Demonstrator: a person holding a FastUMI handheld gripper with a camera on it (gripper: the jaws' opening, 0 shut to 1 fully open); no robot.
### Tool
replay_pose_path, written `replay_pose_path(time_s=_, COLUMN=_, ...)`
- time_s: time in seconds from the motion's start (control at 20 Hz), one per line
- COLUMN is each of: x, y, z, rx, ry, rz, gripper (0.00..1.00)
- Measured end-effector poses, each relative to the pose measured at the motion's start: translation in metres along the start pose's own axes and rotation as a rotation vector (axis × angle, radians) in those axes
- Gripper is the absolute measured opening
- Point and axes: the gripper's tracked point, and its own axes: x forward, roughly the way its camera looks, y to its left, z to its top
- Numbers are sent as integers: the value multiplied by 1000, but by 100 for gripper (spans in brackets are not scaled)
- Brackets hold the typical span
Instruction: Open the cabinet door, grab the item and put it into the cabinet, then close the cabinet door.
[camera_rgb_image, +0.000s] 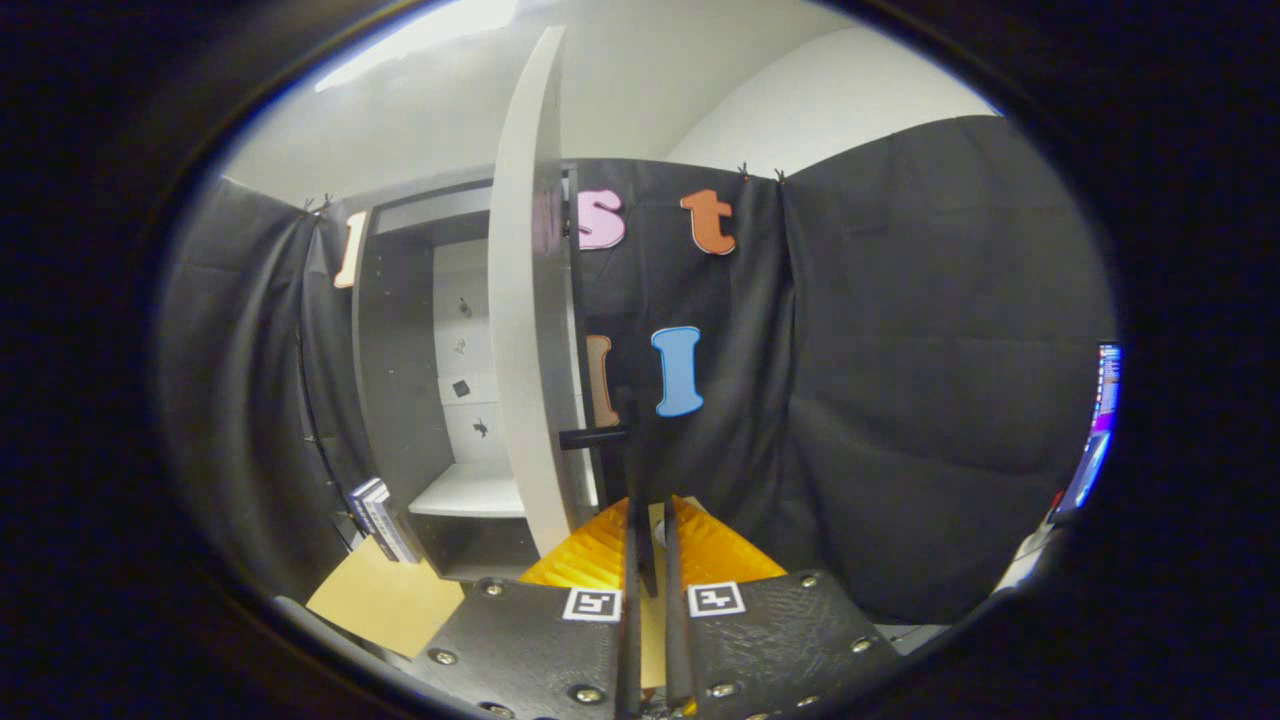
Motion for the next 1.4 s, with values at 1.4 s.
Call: replay_pose_path(time_s=1.4, x=-42, y=166, z=-87, rx=-66, ry=147, rz=136, gripper=10)
